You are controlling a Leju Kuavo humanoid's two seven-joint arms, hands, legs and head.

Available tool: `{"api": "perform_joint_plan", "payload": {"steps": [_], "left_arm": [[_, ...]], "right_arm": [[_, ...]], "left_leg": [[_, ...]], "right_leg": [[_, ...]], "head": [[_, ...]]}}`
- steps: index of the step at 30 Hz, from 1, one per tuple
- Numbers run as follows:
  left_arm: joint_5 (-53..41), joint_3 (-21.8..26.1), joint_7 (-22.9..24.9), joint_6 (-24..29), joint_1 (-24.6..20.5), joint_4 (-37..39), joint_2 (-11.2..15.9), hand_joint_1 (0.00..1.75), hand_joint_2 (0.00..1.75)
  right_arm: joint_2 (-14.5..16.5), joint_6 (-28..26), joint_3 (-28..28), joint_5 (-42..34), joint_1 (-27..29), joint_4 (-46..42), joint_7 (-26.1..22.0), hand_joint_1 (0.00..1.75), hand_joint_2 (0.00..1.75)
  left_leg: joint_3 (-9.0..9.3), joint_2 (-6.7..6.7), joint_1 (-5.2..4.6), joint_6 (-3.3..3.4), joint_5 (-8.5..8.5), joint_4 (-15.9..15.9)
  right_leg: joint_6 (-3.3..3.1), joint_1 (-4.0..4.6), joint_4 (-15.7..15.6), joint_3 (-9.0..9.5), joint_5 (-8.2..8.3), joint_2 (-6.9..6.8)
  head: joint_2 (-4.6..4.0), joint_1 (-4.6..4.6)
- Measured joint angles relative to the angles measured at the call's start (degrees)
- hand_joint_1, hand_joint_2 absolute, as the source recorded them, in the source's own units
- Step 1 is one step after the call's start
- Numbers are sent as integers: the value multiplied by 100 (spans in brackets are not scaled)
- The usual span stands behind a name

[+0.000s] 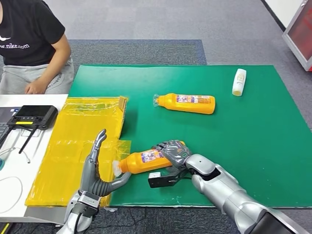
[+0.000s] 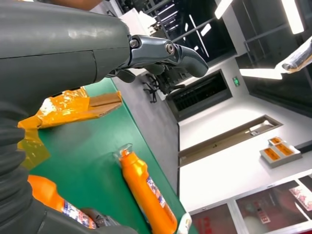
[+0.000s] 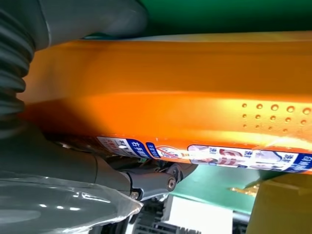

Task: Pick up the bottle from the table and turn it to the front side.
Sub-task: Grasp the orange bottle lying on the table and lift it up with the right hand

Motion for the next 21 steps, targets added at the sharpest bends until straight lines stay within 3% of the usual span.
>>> {"api": "perform_joint_plan", "payload": {"steps": [7, 12, 16, 21], "left_arm": [[-13, 4, 0, 106, 25, -121, 40, 0, 175], [187, 17, 0, 376, 40, -410, 42, 0, 175], [642, 45, 0, 585, 104, -770, 7, 0, 175], [1158, 242, 0, 676, 245, -1116, -168, 0, 175]], "right_arm": [[22, -1016, -156, -505, 344, -171, -36, 175, 175], [115, -1621, -756, -1663, 1038, -738, -727, 175, 175], [264, -1636, -1359, -2556, 1665, -1250, -1240, 175, 175], [373, -1489, -1837, -2907, 2202, -1745, -1444, 175, 175]], "left_leg": [[-9, -2, 0, 2, -2, 0], [-32, -3, 0, 0, -6, 0], [-59, -2, 2, -4, -8, 0], [-67, -2, 1, -4, -16, 0]], "right_leg": [[3, 0, 0, -3, -2, -2], [0, 0, 0, -26, -6, -2], [-3, 1, 1, -54, -9, -2], [-1, 1, 1, -62, -16, -2]], "head": [[0, 0], [0, 0], [0, -1], [0, 0]]}}
